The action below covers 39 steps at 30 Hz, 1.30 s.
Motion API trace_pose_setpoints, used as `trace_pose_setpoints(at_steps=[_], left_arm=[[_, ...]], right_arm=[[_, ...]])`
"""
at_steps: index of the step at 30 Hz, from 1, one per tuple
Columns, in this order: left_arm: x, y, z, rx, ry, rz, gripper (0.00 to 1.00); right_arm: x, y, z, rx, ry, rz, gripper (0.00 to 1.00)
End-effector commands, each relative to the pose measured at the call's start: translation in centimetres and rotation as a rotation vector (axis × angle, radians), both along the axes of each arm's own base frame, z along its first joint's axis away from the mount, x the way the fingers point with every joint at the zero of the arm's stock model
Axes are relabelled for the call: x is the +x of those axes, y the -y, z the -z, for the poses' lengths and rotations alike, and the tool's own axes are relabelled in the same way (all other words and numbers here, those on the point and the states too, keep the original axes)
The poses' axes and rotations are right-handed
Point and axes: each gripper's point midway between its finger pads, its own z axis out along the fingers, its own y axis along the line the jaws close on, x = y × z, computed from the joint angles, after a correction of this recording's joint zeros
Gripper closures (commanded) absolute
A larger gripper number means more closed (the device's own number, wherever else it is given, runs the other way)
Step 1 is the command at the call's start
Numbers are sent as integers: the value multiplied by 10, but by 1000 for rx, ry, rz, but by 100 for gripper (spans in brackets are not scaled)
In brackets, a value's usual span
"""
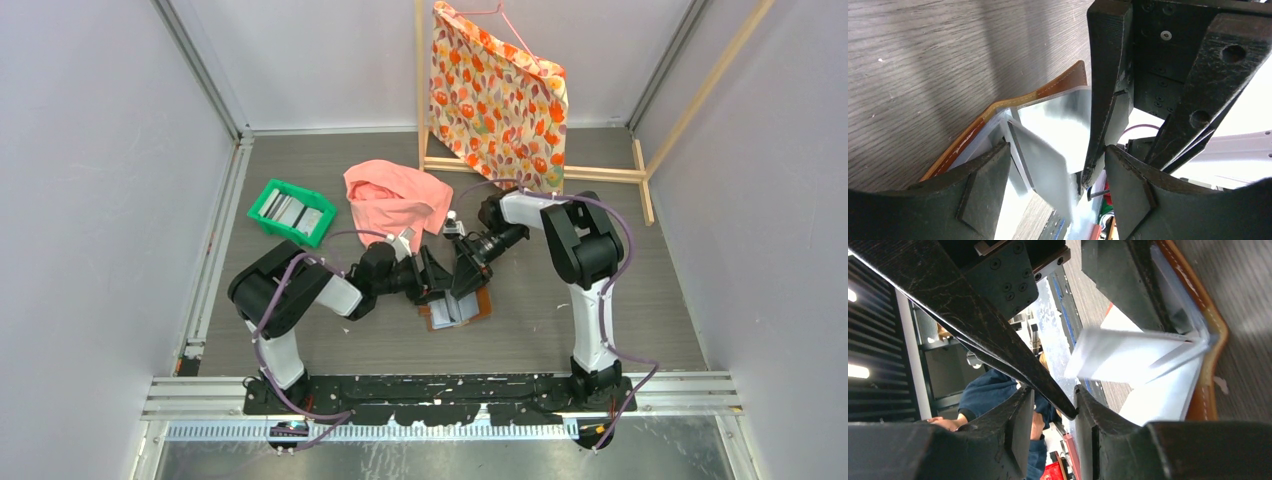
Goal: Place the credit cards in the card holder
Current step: Turn over the card holder at the center of the board.
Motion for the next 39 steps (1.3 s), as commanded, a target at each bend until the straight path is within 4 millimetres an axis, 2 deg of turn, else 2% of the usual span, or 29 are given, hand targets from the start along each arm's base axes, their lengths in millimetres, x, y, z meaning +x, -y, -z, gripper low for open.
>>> trace_pose_setpoints(at_steps=[1,10,18,24,30,35,39], left_arm=[[0,-14,22,51,-36,-44,29],[0,-19,28,47,-57,-55,40],[0,-23,30,46,-71,-65,51],[3,-19,6,8,-42,-56,52],[1,-7,-25,-16,-22,-11,51],[-4,11,-31,-17,-13,34,50],[-4,18,-36,-37,-10,44,50]], right_arm=[[-1,-12,-22,106,-25,-4,60],[7,0,-16,54,34,-11,60],[22,13,8,-110,184,32,60],[33,28,19,-212,260,49,62],[37,32,22,-230,256,68,62],[39,34,18,-228,271,68,63],[49,44,10,-234,326,97,63]])
